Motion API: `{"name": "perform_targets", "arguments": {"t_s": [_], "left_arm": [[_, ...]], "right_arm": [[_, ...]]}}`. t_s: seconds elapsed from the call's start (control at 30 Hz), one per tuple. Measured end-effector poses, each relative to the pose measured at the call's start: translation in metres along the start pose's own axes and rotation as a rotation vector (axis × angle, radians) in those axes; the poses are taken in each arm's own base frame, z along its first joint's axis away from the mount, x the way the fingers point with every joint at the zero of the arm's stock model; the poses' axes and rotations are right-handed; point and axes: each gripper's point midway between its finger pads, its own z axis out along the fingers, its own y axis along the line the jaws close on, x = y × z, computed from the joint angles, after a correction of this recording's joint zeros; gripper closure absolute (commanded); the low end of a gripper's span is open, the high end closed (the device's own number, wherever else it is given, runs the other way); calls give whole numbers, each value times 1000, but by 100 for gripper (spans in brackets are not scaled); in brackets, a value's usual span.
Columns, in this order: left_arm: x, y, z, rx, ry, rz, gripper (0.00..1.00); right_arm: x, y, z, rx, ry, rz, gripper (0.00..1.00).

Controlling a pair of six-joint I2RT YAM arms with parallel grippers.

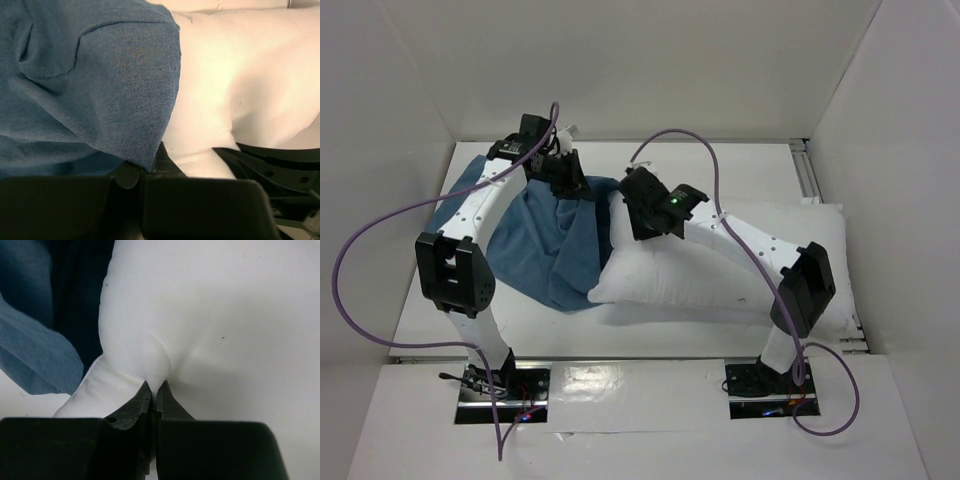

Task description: Put the pillow into the pillowcase

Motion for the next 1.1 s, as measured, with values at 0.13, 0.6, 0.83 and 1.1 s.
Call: {"name": "perform_targets", "arguments": {"t_s": [0.13, 0.6, 0.83, 1.1], "left_arm": [[6, 1, -1, 0, 23, 9, 100], [-31, 27, 41, -69, 61, -13, 9], [33, 59, 3, -267, 71, -122, 83], [137, 39, -34, -130, -81, -200, 63]], "right_arm": [[-21, 1, -1, 9, -21, -54, 100], [-53, -18, 50, -85, -58, -70, 100], [-58, -18, 58, -178, -45, -62, 100], [-54, -15, 58, -225, -27, -65, 100]]}}
